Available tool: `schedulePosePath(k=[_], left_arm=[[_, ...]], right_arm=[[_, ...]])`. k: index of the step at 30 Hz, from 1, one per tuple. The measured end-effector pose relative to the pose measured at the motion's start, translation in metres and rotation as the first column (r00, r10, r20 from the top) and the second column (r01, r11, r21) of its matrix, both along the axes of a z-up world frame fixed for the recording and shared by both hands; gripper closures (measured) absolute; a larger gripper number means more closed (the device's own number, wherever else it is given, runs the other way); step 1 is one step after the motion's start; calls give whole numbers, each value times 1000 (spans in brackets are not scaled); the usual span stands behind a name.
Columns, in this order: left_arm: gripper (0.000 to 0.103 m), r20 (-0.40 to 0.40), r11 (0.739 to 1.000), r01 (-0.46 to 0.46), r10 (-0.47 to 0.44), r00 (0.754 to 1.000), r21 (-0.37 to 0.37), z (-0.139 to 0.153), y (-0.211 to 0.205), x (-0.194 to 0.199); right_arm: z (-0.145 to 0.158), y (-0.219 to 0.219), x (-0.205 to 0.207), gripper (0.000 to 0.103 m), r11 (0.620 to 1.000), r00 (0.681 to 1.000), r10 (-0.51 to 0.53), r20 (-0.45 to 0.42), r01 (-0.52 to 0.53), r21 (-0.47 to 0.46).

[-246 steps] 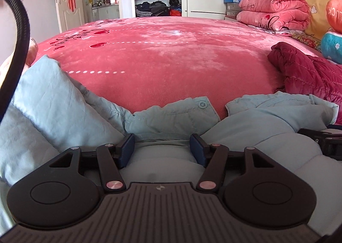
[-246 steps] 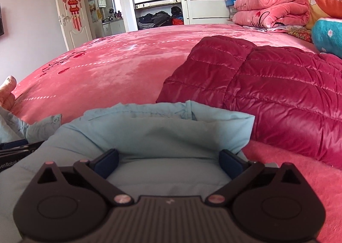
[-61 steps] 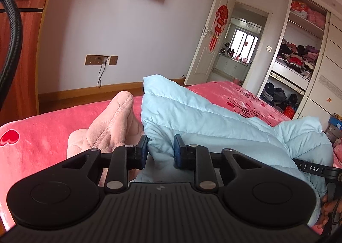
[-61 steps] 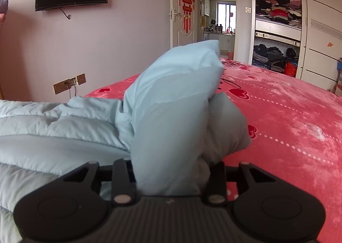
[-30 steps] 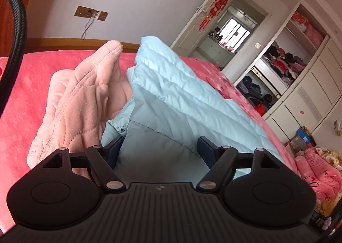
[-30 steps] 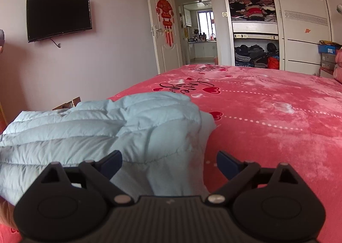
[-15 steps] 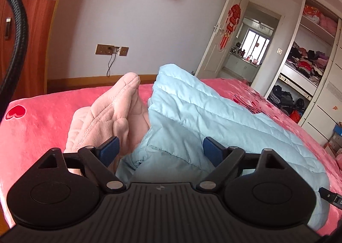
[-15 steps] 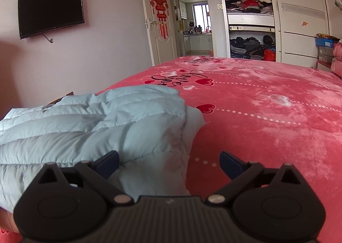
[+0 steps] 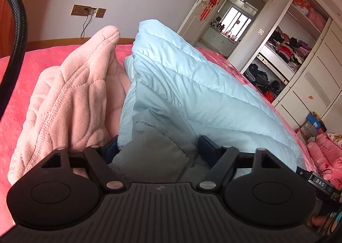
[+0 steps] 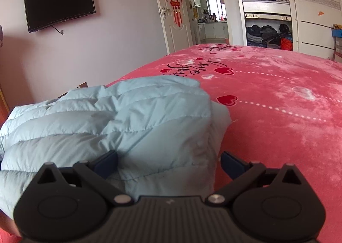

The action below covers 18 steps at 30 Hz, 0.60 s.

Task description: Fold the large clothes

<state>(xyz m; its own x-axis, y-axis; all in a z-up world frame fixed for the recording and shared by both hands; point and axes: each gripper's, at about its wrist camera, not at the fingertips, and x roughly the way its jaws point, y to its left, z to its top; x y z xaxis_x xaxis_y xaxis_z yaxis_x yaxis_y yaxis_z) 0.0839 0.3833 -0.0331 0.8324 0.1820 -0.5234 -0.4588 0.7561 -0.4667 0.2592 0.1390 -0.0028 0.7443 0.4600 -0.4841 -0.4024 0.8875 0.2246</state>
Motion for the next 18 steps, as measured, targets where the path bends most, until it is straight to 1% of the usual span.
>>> schedulePosePath(k=[1, 2, 3, 4, 5, 6, 7, 9, 12, 15, 18], left_arm=[[40, 17, 1000, 2, -2, 1000, -31, -1, 0, -4], [46, 29, 999, 3, -2, 1000, -52, -1, 0, -5], [57, 40, 998, -1, 3, 999, -57, -1, -2, -8], [65, 53, 999, -6, 8, 999, -51, 2, -4, -11], [68, 64, 999, -11, 13, 998, -43, 5, -5, -13], [74, 78, 999, -15, 17, 997, -31, 8, -9, -16], [77, 90, 1000, -19, 21, 996, -22, 11, -10, -17], [79, 108, 999, -34, 34, 994, -3, 15, -10, -22], [81, 131, 998, -58, 56, 990, 8, 21, -7, -28], [81, 149, 997, -79, 76, 986, 17, 27, -4, -36], [82, 162, 994, -104, 96, 982, 42, 34, -3, -45]], right_arm=[[-1, 1, 3, 4, 1000, 1000, 12, -17, -12, 18], [-2, 2, 5, 10, 999, 999, 17, -29, -17, 33], [-2, 4, 5, 19, 999, 999, 20, -31, -19, 39], [-2, 9, 5, 23, 999, 999, 24, -28, -23, 32], [-1, 13, 4, 29, 999, 999, 28, -21, -27, 17], [-1, 20, 2, 35, 999, 999, 33, -10, -33, -4], [0, 26, -1, 39, 999, 999, 40, 4, -40, -27], [2, 37, -6, 50, 997, 998, 53, 29, -51, -63], [5, 52, -11, 53, 994, 996, 70, 57, -65, -91], [8, 61, -12, 53, 993, 994, 87, 66, -82, -80], [9, 71, -14, 53, 992, 991, 112, 73, -108, -68]])
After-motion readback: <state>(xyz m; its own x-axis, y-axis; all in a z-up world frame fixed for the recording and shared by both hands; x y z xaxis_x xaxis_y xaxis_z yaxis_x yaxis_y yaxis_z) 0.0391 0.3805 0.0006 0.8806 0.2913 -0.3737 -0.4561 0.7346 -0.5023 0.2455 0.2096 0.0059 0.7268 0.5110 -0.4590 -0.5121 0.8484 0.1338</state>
